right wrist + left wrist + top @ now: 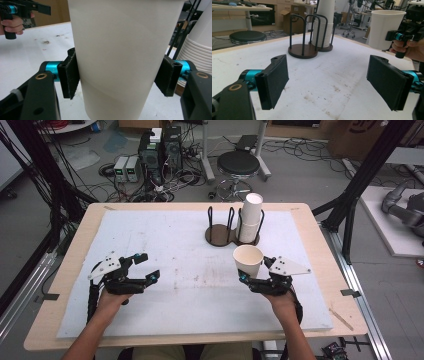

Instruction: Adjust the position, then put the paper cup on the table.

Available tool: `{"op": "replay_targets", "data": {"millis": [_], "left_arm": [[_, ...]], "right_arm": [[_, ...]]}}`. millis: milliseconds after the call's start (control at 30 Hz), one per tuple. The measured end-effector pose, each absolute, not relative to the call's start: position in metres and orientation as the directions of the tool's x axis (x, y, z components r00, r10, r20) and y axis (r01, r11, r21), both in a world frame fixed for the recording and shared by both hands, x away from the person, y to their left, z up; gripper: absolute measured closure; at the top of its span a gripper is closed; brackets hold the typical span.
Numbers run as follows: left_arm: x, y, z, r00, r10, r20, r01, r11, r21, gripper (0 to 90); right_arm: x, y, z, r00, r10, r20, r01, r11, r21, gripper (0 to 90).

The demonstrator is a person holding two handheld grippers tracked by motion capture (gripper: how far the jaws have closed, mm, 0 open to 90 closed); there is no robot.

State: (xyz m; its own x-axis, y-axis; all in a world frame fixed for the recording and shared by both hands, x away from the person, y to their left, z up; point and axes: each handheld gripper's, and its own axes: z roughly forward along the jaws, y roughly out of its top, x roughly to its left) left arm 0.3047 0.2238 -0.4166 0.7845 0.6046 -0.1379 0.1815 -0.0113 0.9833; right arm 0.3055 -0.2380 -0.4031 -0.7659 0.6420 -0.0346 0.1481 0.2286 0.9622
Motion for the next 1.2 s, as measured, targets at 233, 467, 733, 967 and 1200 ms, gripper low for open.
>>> {"op": "replay_targets", "data": {"millis": [233, 467, 733, 967, 1200], "left_arm": [[0.305, 0.222, -0.417, 0.786, 0.603, -0.14, 0.184, -0.011, 0.983, 17.6], [0.305, 0.222, -0.419, 0.786, 0.602, -0.143, 0.19, -0.015, 0.982, 17.6], [0.306, 0.22, -0.421, 0.789, 0.598, -0.143, 0.195, -0.024, 0.98, 17.6], [0.306, 0.221, -0.421, 0.783, 0.605, -0.144, 0.196, -0.02, 0.98, 17.8], [0.306, 0.218, -0.422, 0.786, 0.601, -0.145, 0.2, -0.026, 0.98, 17.8]], "right_arm": [[0.305, -0.24, -0.402, -0.76, 0.649, -0.048, 0.135, 0.23, 0.964, 31.3], [0.308, -0.244, -0.404, -0.729, 0.683, -0.043, 0.137, 0.207, 0.969, 31.4], [0.32, -0.239, -0.412, -0.695, 0.718, -0.048, 0.161, 0.22, 0.962, 31.4], [0.333, -0.238, -0.42, -0.659, 0.751, -0.049, 0.2, 0.238, 0.95, 31.4], [0.348, -0.237, -0.432, -0.627, 0.778, -0.042, 0.25, 0.251, 0.935, 31.4]]}}
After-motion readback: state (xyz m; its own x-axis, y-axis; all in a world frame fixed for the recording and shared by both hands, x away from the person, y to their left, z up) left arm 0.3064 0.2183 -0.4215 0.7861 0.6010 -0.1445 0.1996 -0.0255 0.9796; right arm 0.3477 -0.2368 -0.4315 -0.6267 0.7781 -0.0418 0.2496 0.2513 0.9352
